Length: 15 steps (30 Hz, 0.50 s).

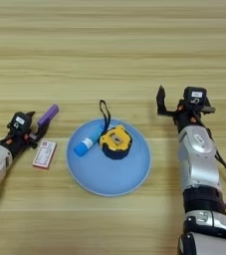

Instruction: Move the objects on the table

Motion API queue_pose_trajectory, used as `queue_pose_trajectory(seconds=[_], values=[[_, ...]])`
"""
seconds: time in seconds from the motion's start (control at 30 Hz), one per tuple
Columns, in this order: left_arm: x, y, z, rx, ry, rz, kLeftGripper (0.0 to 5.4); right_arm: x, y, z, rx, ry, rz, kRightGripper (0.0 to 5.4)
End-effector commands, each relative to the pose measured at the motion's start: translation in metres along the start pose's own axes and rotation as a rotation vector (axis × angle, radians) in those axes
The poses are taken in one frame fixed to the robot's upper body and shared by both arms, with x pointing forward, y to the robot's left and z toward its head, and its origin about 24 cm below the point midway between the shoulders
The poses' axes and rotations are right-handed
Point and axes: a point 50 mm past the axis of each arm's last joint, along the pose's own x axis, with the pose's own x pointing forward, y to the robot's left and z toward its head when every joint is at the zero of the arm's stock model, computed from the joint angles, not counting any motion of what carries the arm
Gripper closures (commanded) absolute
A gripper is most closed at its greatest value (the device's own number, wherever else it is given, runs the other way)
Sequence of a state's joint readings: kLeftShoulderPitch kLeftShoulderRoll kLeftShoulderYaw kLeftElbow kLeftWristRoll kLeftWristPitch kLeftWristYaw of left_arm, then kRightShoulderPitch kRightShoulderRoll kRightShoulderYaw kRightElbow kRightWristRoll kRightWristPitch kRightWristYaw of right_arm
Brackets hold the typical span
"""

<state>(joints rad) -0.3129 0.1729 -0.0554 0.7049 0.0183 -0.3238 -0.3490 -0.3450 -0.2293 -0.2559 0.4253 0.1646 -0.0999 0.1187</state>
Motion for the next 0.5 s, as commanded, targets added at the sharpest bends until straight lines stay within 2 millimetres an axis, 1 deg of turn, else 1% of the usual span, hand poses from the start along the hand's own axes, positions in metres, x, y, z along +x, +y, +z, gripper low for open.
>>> queue_pose_trajectory(seconds=[0.03,0.13,0.3,0.37,0.47,0.5], values=[[-0.0074,-0.003,-0.0138,-0.012,0.063,-0.016,3.13,0.0023,0.0026,0.0055,0.006,-0.015,0.008,0.0],[-0.0075,-0.0028,-0.0137,-0.014,0.062,-0.017,3.33,0.0023,0.0029,0.0057,0.006,-0.016,0.008,0.0],[-0.0072,-0.0027,-0.0125,-0.025,0.049,-0.017,3.84,0.0022,0.0032,0.0058,0.006,-0.017,0.008,0.0],[-0.0069,-0.0027,-0.0116,-0.033,0.041,-0.017,3.97,0.0022,0.0033,0.0058,0.006,-0.017,0.008,0.0],[-0.006,-0.0027,-0.0106,-0.035,0.036,-0.016,4.27,0.002,0.0032,0.0059,0.006,-0.017,0.007,0.0],[-0.0057,-0.0029,-0.0101,-0.037,0.033,-0.016,4.45,0.002,0.0032,0.0059,0.006,-0.018,0.008,0.0]])
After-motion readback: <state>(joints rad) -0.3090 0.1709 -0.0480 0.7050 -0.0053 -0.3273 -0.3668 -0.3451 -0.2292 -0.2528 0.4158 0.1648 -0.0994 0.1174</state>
